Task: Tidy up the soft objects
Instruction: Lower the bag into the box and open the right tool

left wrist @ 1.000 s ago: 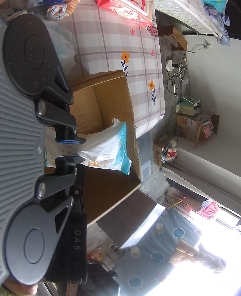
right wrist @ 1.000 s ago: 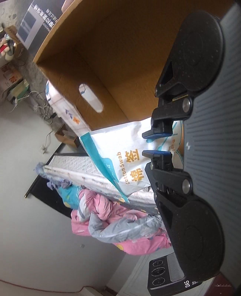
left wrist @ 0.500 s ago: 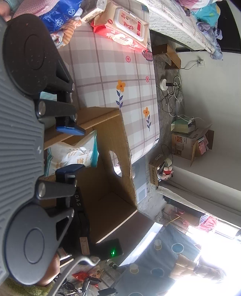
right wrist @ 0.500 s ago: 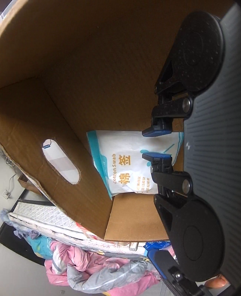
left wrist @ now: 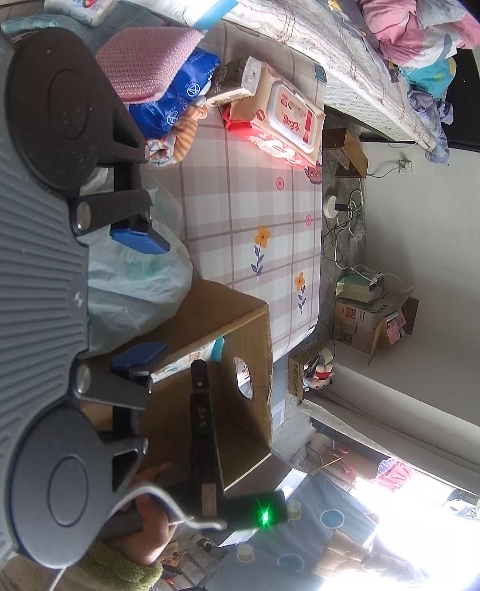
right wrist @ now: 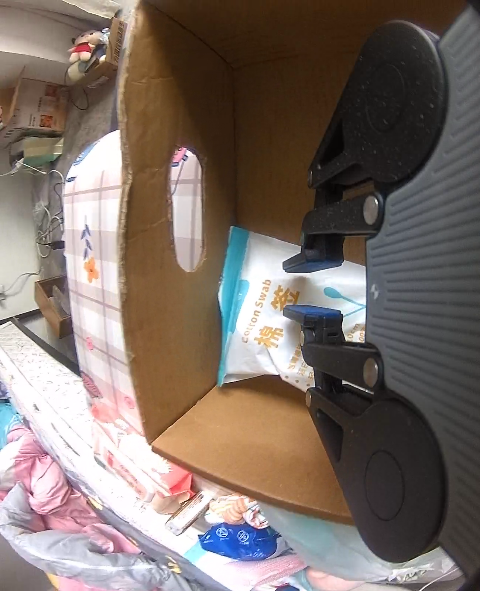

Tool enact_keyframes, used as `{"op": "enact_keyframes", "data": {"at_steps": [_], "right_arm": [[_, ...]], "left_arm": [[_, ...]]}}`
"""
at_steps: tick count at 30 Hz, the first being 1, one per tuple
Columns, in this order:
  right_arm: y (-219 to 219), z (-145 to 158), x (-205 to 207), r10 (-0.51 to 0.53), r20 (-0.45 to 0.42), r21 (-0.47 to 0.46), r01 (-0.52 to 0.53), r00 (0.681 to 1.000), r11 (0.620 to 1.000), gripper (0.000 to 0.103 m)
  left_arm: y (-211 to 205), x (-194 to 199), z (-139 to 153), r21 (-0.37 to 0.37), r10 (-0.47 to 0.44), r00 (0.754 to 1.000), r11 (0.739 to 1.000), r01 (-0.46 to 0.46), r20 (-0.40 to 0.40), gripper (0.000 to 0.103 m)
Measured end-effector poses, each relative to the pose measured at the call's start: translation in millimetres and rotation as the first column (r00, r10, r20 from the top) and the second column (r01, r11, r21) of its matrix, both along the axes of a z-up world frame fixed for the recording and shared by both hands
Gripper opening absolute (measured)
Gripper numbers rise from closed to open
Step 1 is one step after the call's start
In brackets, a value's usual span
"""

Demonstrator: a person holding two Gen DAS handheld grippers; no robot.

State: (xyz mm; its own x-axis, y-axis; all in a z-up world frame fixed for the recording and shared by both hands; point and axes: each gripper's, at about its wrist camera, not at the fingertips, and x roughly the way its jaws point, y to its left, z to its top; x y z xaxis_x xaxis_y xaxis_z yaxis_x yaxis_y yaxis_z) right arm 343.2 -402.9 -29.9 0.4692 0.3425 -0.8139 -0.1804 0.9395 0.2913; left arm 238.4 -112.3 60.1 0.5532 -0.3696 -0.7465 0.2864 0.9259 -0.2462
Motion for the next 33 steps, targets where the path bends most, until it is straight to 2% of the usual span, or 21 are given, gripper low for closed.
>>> {"op": "enact_keyframes", "data": {"at_steps": [1, 3, 6, 8, 10, 12, 15, 18, 20, 22, 25, 29, 31, 33], "right_arm": [[-2, 8, -5, 0.02, 0.016, 0.062, -0.021, 1.0, 0.998, 0.019], [0, 14, -13, 0.055, 0.032, 0.115, -0.059, 0.998, 0.992, 0.019], [5, -5, -8, 0.081, -0.04, 0.123, -0.076, 0.996, 0.989, 0.019], [2, -23, -4, 0.068, -0.086, 0.135, -0.056, 0.994, 0.989, 0.019], [-7, -32, -3, 0.05, -0.093, 0.198, -0.03, 0.994, 0.98, 0.018], [-18, -31, -2, 0.024, -0.127, 0.245, 0.007, 0.992, 0.969, 0.019], [-38, -17, -9, -0.027, -0.078, 0.278, 0.048, 0.997, 0.959, 0.019], [-64, -11, -7, -0.162, -0.058, 0.23, 0.171, 0.985, 0.958, 0.022], [-74, -21, 0, -0.249, -0.103, 0.203, 0.265, 0.963, 0.943, 0.027], [-76, -39, 7, -0.275, -0.165, 0.215, 0.307, 0.947, 0.927, 0.027], [-60, -49, 10, -0.239, -0.159, 0.207, 0.269, 0.958, 0.941, 0.027], [-39, -41, 10, -0.195, -0.073, 0.096, 0.202, 0.978, 0.975, 0.028], [-38, -34, 6, -0.199, -0.039, 0.032, 0.2, 0.979, 0.979, 0.029], [-42, -26, 0, -0.219, -0.03, 0.019, 0.22, 0.975, 0.975, 0.031]], "left_arm": [[4, -2, 0, -0.002, 0.005, 1.0, 1.0, -0.005, 0.002, 0.057], [14, -7, 0, -0.003, 0.02, 1.0, 1.0, -0.02, 0.004, 0.058], [27, -10, -4, -0.003, 0.052, 0.999, 0.999, -0.052, -0.007, 0.058], [35, -11, -7, -0.012, 0.069, 0.997, 0.997, -0.07, -0.028, 0.058], [42, -13, -8, -0.022, 0.08, 0.996, 0.996, -0.081, -0.038, 0.058], [48, -16, -8, -0.016, 0.082, 0.996, 0.996, -0.083, -0.035, 0.061], [54, -21, -8, -0.02, 0.09, 0.996, 0.996, -0.091, -0.024, 0.071], [58, -26, -7, -0.003, 0.1, 0.995, 0.995, -0.1, -0.003, 0.082], [59, -32, -6, 0.019, 0.102, 0.995, 0.995, -0.102, 0.01, 0.086], [61, -38, -7, 0.04, 0.102, 0.995, 0.994, -0.103, 0.019, 0.09], [65, -48, -8, 0.072, 0.109, 0.994, 0.991, -0.11, 0.027, 0.092], [76, -61, -10, 0.092, 0.126, 0.991, 0.987, -0.13, 0.044, 0.093], [85, -69, -11, 0.089, 0.133, 0.989, 0.986, -0.139, 0.063, 0.095], [93, -78, -11, 0.093, 0.144, 0.986, 0.984, -0.152, 0.086, 0.096]]}}
